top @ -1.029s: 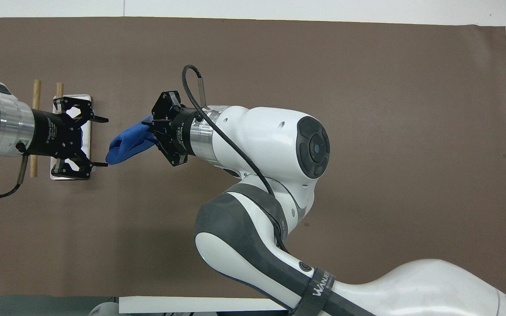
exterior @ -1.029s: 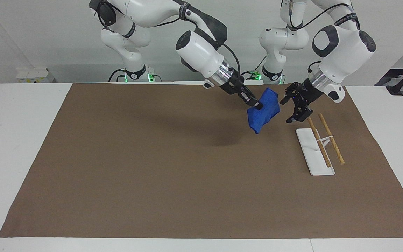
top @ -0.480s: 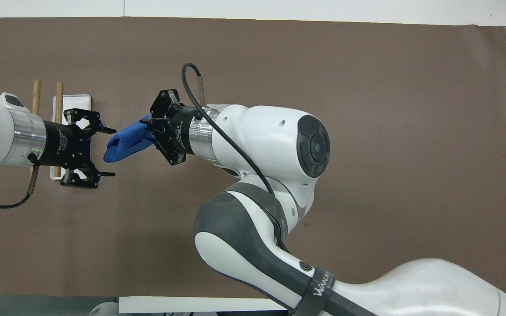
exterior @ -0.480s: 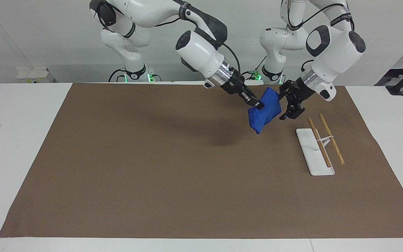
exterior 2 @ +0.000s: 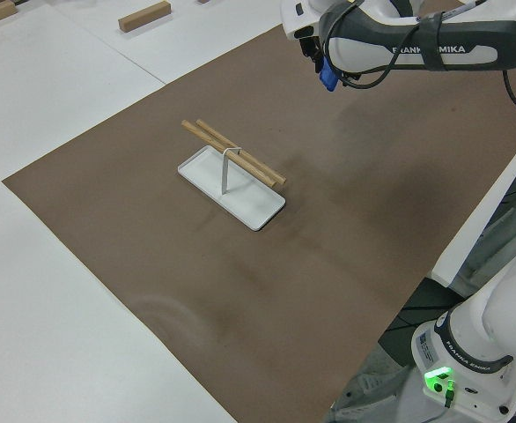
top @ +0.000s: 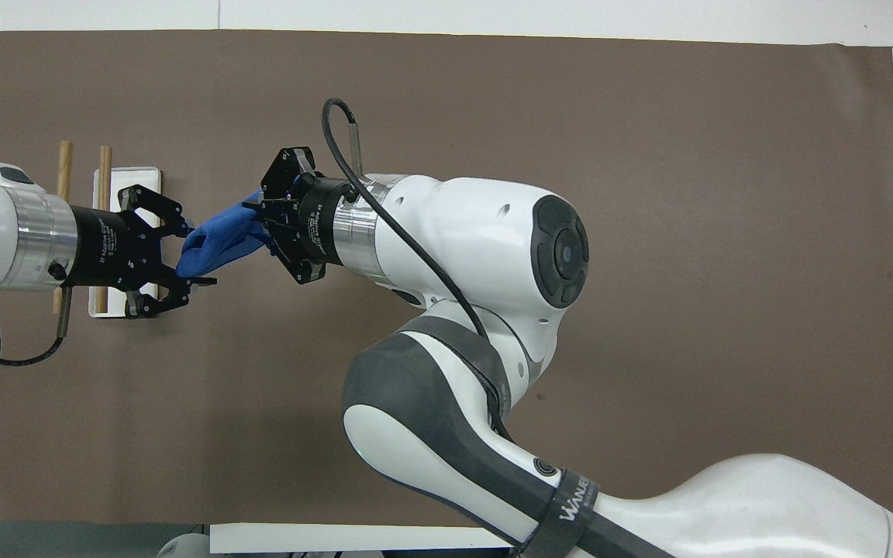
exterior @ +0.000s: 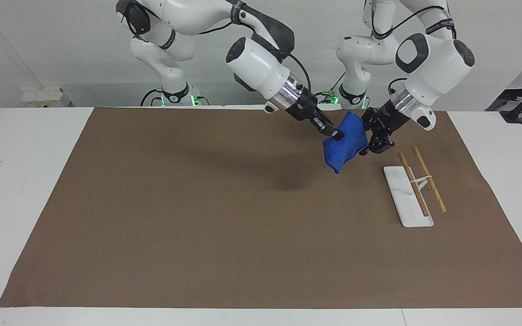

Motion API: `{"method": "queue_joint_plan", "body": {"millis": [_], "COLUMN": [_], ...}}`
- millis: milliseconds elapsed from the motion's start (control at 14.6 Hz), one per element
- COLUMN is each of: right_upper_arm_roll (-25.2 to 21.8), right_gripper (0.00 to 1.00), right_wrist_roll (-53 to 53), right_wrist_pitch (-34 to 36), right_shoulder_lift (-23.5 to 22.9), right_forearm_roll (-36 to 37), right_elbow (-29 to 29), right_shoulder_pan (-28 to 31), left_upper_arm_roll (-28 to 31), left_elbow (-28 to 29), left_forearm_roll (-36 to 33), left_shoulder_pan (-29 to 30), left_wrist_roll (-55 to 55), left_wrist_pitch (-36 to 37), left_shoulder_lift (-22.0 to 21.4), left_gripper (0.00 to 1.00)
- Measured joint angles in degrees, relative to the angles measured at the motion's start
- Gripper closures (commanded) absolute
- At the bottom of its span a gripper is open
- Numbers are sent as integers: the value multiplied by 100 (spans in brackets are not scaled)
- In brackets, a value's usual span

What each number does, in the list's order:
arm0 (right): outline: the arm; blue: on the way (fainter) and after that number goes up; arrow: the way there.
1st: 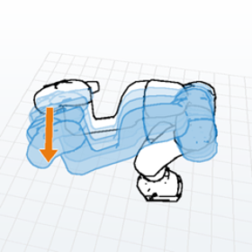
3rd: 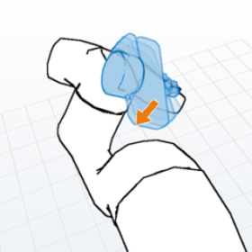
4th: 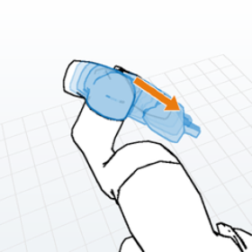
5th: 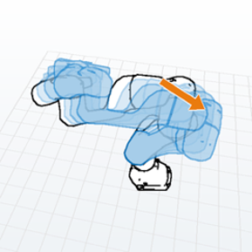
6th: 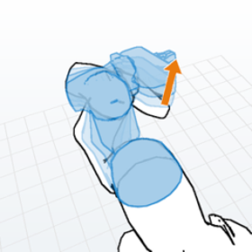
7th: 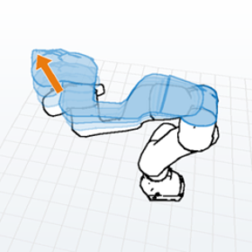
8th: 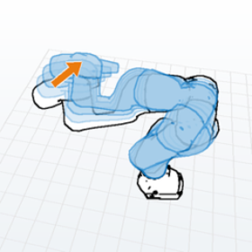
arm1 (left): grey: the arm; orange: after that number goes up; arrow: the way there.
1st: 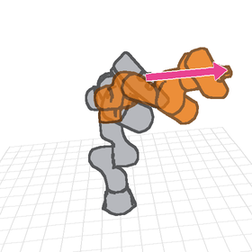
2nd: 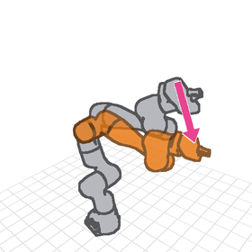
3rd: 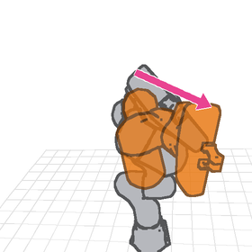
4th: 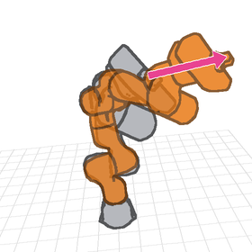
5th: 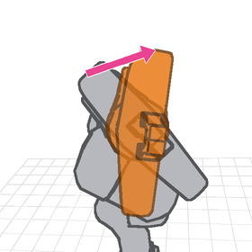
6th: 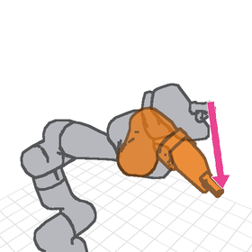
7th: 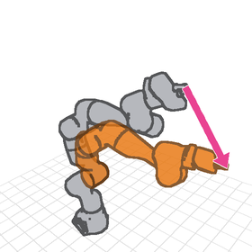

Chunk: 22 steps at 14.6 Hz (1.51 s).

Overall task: Right arm passes towel to left arm to hang
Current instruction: 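Grasp the towel end with the left gripper near the right gripper, then open the right gripper and withdraw it while the left gripper holds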

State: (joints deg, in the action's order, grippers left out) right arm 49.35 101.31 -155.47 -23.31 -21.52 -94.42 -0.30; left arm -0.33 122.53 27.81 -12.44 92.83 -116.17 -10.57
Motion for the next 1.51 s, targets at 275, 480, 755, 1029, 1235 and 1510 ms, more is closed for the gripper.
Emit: {"method": "queue_joint_plan", "body": {"millis": [275,480,755,1029,1235,1510], "right_upper_arm_roll": [0,0,0,-3,-28,-473], "right_gripper": [100,96,0,0,0,0], "right_wrist_roll": [0,0,1,-49,-883,-3466], "right_wrist_pitch": [0,0,0,0,35,283], "right_shoulder_lift": [-3,-5,-10,-10,32,492], "right_forearm_roll": [0,0,0,6,27,37], "right_elbow": [9,11,15,22,-28,-622], "right_shoulder_pan": [0,0,0,0,0,5], "left_upper_arm_roll": [8,8,8,8,20,40], "left_elbow": [2,3,6,12,21,26], "left_forearm_roll": [23,23,23,22,22,20], "left_shoulder_pan": [0,0,0,0,35,289], "left_wrist_roll": [5,5,3,-180,-753,-2636], "left_wrist_pitch": [-23,-58,-96,-431,-1028,-1158], "left_shoulder_lift": [-1,-1,-1,1,35,69], "left_gripper": [100,100,100,100,100,100]}}
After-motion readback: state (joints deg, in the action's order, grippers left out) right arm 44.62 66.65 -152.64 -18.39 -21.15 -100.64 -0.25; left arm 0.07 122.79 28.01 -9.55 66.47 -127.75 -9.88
